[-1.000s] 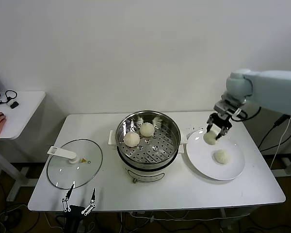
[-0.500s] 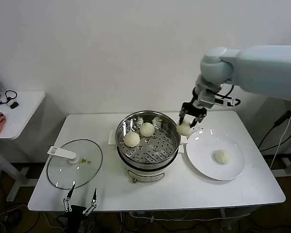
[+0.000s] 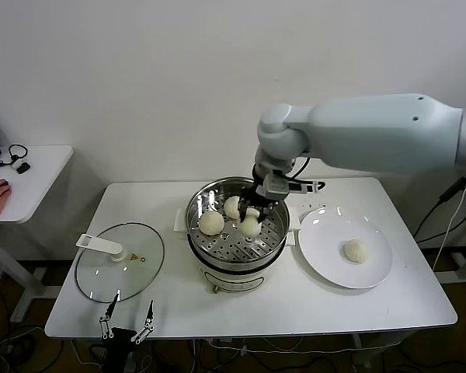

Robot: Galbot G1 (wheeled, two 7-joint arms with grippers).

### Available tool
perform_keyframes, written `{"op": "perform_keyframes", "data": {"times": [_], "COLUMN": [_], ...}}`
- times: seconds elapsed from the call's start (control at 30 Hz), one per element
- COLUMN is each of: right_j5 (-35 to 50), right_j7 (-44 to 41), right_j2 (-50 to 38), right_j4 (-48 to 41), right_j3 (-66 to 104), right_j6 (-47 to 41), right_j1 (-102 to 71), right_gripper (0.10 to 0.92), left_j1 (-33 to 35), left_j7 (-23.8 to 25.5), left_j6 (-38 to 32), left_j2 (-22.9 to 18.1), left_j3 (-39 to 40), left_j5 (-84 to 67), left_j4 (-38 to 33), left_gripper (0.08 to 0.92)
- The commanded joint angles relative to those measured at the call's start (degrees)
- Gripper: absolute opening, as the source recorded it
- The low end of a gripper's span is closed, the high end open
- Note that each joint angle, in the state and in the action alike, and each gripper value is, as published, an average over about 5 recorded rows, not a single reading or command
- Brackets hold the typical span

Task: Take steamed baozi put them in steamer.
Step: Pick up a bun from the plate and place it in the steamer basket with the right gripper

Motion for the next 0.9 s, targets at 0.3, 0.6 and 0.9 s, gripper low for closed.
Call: {"op": "perform_keyframes", "data": {"times": [0.3, 0.6, 0.9], "right_j5": [-4.76, -6.50, -6.72], "right_j7": [0.95, 1.01, 1.42], "right_j2": [2.98, 3.33, 3.60], "right_j4": [-1.00, -2.50, -3.02], "right_j3": [3.29, 4.24, 4.24], "right_j6": [-2.13, -2.41, -1.73], "right_j1": [-9.60, -11.90, -12.16], "right_gripper": [0.458, 0.458, 0.468], "left_j1": [-0.14, -0.24, -0.27], "left_j7": [-0.01, 0.00, -0.01], "left_j6": [0.09, -0.06, -0.18], "left_j2": [-0.18, -0.30, -0.18], "left_j3": [-0.17, -0.16, -0.19], "left_j5": [-0.08, 0.04, 0.02], "left_j4": [0.24, 0.42, 0.55], "left_gripper": [0.823, 0.823, 0.823]}}
